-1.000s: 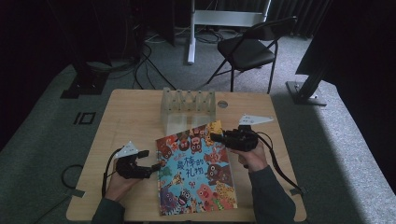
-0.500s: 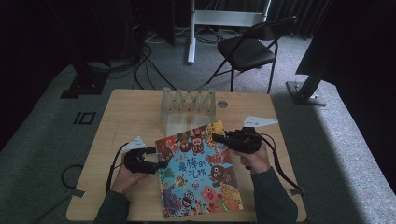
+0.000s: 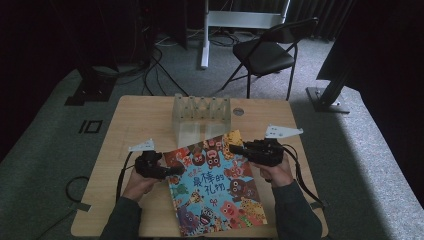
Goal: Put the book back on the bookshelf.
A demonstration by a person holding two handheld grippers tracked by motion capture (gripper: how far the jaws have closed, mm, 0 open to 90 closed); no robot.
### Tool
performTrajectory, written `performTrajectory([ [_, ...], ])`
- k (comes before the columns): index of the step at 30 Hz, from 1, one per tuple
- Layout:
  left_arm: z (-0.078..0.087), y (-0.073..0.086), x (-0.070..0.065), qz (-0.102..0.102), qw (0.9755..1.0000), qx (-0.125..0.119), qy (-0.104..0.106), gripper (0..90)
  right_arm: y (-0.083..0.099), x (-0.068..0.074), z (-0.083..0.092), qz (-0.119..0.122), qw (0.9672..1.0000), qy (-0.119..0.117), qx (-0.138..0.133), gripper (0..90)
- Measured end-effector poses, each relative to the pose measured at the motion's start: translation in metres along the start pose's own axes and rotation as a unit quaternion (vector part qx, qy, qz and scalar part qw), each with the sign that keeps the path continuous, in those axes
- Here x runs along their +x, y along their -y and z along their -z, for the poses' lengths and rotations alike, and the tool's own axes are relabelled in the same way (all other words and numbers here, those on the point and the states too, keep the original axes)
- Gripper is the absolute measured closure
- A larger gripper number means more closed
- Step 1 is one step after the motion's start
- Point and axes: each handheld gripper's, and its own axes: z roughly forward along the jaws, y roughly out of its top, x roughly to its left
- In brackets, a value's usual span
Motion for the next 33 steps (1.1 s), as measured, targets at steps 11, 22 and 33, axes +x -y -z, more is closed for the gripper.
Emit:
performTrajectory([
  [11,0.019,-0.014,-0.004,-0.02,0.9993,-0.014,0.029,44.1,-0.009,0.005,0.011,0.042,0.9986,0.015,0.028,72.2],
  [22,0.027,-0.039,-0.022,-0.078,0.9969,-0.005,0.007,53.1,-0.005,-0.001,0.019,0.049,0.9958,0.062,0.046,64.2],
  [33,0.039,-0.073,-0.056,-0.165,0.986,-0.02,-0.01,67.4,0.0,-0.007,0.026,0.063,0.9915,0.1,0.054,61.0],
])
